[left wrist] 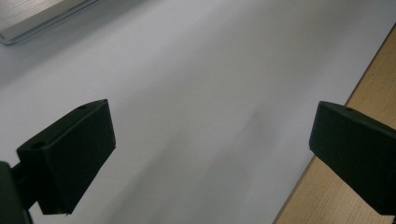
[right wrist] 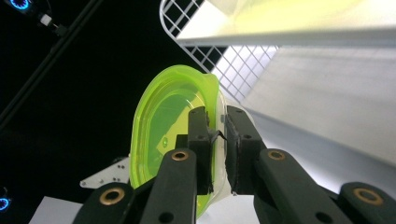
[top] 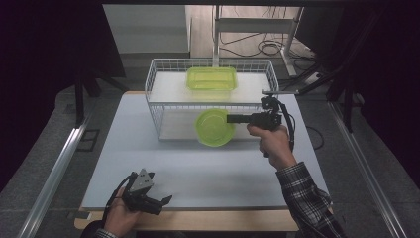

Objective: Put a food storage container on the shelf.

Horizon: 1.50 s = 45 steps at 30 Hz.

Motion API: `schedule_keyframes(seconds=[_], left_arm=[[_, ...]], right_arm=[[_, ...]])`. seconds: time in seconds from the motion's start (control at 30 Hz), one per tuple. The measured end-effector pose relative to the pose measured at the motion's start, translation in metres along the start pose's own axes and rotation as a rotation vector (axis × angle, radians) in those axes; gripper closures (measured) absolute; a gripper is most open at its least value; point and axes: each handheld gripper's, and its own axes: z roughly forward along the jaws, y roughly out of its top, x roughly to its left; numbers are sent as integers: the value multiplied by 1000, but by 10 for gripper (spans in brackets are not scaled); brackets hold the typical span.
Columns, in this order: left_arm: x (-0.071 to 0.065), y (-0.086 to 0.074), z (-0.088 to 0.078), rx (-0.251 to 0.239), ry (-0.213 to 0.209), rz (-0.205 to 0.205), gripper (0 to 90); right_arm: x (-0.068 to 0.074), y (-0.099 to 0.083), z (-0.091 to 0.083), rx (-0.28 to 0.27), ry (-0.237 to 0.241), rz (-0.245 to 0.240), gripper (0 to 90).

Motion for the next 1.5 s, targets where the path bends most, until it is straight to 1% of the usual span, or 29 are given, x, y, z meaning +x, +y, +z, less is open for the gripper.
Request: schedule_keyframes(seconds=[0.13, 0.23, 0.37, 0.63, 0.7, 0.77, 0.8, 0.83, 0.9, 0.93, 0.97, 1.17, 1.23, 1.27, 1.33, 1.4, 1.5], left_arm=[[1, 0, 0, -5, 0, 0, 2], [1, 0, 0, -5, 0, 1, 2], [0, 0, 0, -1, 0, 10, 2], [0, 0, 1, 3, -3, 13, 2], [0, 0, 1, 3, -2, 13, 2], [0, 0, 0, 2, -2, 12, 2], [1, 0, 0, 1, -1, 7, 3], [1, 0, 0, 1, -1, 7, 3], [1, -1, 0, -2, 0, 4, 3], [1, -1, 0, -1, 0, 4, 3], [2, -1, 0, -2, -2, 3, 3], [2, -1, 0, 2, -3, 2, 4], [2, -1, 0, 2, -2, 2, 4], [2, -1, 0, 2, -2, 3, 4], [2, -1, 0, 3, -2, 2, 4], [2, -1, 0, 4, -1, 3, 4], [2, -1, 0, 3, 0, 2, 4]], right_arm=[[5, 10, -6, -21, -1, -5, 813], [11, 22, -11, -44, -6, -12, 813], [16, 31, -14, -59, -12, -21, 813], [26, 51, -17, -101, -31, -31, 813], [29, 61, -19, -119, -44, -32, 813], [29, 63, -19, -124, -46, -33, 813], [31, 69, -18, -130, -60, -36, 813], [31, 69, -18, -130, -60, -36, 813], [33, 74, -18, -141, -71, -37, 813], [35, 80, -17, -149, -89, -42, 813], [35, 80, -17, -149, -89, -42, 813], [36, 94, -12, -172, -123, -45, 813], [36, 100, -10, -178, -144, -45, 813], [36, 104, -8, -194, -154, -43, 813], [36, 106, -8, -198, -158, -44, 813], [34, 111, -5, -211, -174, -44, 813], [31, 114, -1, -217, -189, -31, 813]])
